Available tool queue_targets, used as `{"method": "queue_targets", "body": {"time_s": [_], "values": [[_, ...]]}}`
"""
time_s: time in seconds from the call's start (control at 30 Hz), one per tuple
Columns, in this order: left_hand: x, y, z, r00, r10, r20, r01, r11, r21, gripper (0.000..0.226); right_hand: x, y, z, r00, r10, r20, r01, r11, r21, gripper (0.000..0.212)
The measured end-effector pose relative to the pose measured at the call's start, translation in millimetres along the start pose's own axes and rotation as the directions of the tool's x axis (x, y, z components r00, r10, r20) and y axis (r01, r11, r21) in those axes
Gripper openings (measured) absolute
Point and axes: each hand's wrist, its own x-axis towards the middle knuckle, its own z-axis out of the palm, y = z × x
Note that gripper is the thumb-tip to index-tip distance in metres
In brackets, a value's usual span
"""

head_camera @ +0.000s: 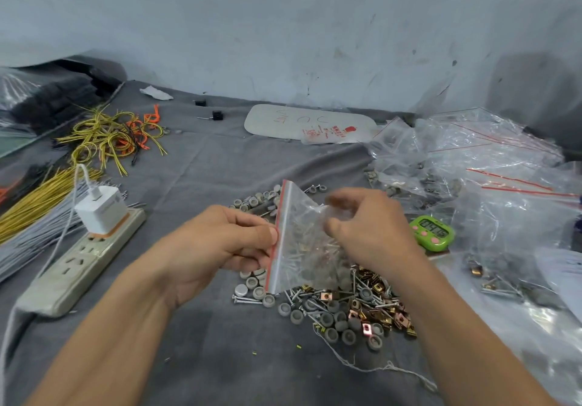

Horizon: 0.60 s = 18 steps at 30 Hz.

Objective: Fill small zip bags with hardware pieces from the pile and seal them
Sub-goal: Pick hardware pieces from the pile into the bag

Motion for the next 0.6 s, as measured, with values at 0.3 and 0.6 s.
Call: {"method": "queue_targets", "body": {"time_s": [0.3,0.6], "values": [[4,-1,20,0.965,0.145,-0.219,-0.154,0.988,-0.024,0.015,-18,-37,32,0.981,-0.191,0.024,0.165,0.897,0.411,0.034],[8,-7,24,0.956,0.22,-0.192,-0.204,0.974,0.099,0.015,-10,-24,25,0.964,-0.144,0.224,0.026,0.887,0.462,0.032]]}}
